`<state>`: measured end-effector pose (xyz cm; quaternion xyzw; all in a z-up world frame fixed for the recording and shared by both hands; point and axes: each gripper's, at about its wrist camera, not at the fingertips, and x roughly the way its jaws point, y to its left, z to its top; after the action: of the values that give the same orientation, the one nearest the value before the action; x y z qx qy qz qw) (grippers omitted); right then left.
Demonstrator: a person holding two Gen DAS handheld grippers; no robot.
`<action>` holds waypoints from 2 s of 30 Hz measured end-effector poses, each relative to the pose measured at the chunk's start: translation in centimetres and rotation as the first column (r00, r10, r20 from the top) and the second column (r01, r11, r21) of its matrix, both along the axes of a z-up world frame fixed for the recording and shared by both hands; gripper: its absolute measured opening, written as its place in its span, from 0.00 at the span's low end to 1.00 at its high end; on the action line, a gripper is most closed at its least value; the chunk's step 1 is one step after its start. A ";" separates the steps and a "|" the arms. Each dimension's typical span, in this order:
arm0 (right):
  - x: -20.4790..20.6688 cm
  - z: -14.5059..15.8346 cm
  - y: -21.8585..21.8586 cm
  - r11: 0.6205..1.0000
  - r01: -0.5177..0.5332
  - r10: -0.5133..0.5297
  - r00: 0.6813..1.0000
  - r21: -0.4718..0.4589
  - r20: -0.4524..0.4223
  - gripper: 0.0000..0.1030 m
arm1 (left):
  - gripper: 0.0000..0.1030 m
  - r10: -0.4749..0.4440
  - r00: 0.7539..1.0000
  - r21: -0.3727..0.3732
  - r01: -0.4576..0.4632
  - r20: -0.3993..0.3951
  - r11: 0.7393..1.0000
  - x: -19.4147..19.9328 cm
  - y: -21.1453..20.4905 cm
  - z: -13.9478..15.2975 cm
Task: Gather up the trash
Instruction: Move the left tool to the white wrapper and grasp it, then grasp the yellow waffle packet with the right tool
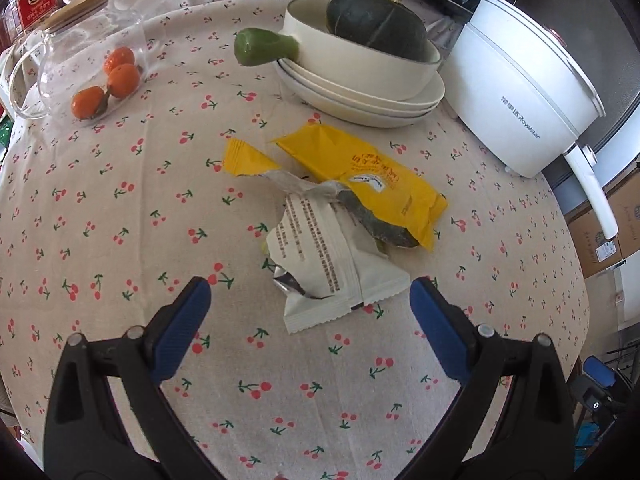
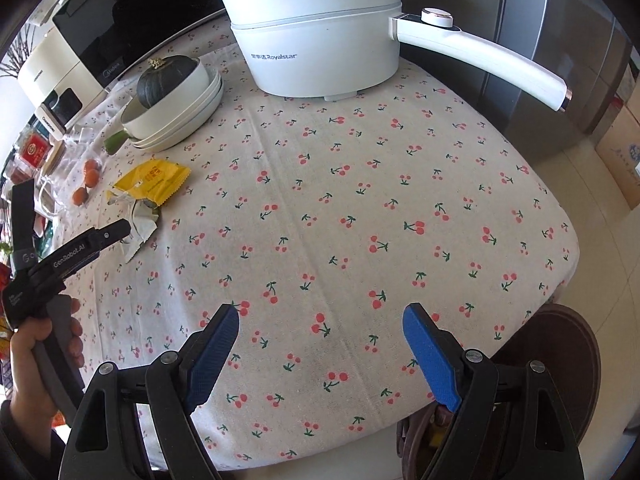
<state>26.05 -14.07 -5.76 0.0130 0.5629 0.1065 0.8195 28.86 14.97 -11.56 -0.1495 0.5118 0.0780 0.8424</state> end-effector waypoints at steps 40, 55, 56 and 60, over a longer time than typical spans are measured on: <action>0.3 -0.8 9.9 0.950 -0.297 0.304 0.950 -0.092 0.070 0.83 | 0.42 0.091 0.996 -0.019 -0.091 0.002 0.996 -11.3 11.2 1.2; 10.0 -4.1 21.3 0.963 -0.269 0.266 0.960 0.029 0.084 0.89 | 0.42 0.116 0.993 -0.033 -0.115 0.029 0.993 -11.3 14.8 1.5; 10.5 -4.6 21.5 0.966 -0.258 0.255 0.963 0.027 0.082 0.89 | 0.42 0.119 0.993 -0.042 -0.118 0.025 0.992 -11.2 14.8 1.3; 11.9 -6.2 22.1 0.967 -0.253 0.250 0.965 0.035 0.077 0.89 | 0.42 0.116 0.993 -0.046 -0.116 0.017 0.992 -10.9 14.6 1.0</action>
<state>37.93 7.99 -11.97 -0.0439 0.5278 0.2227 0.8185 17.94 29.61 -10.56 -0.1988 0.4957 0.1138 0.8377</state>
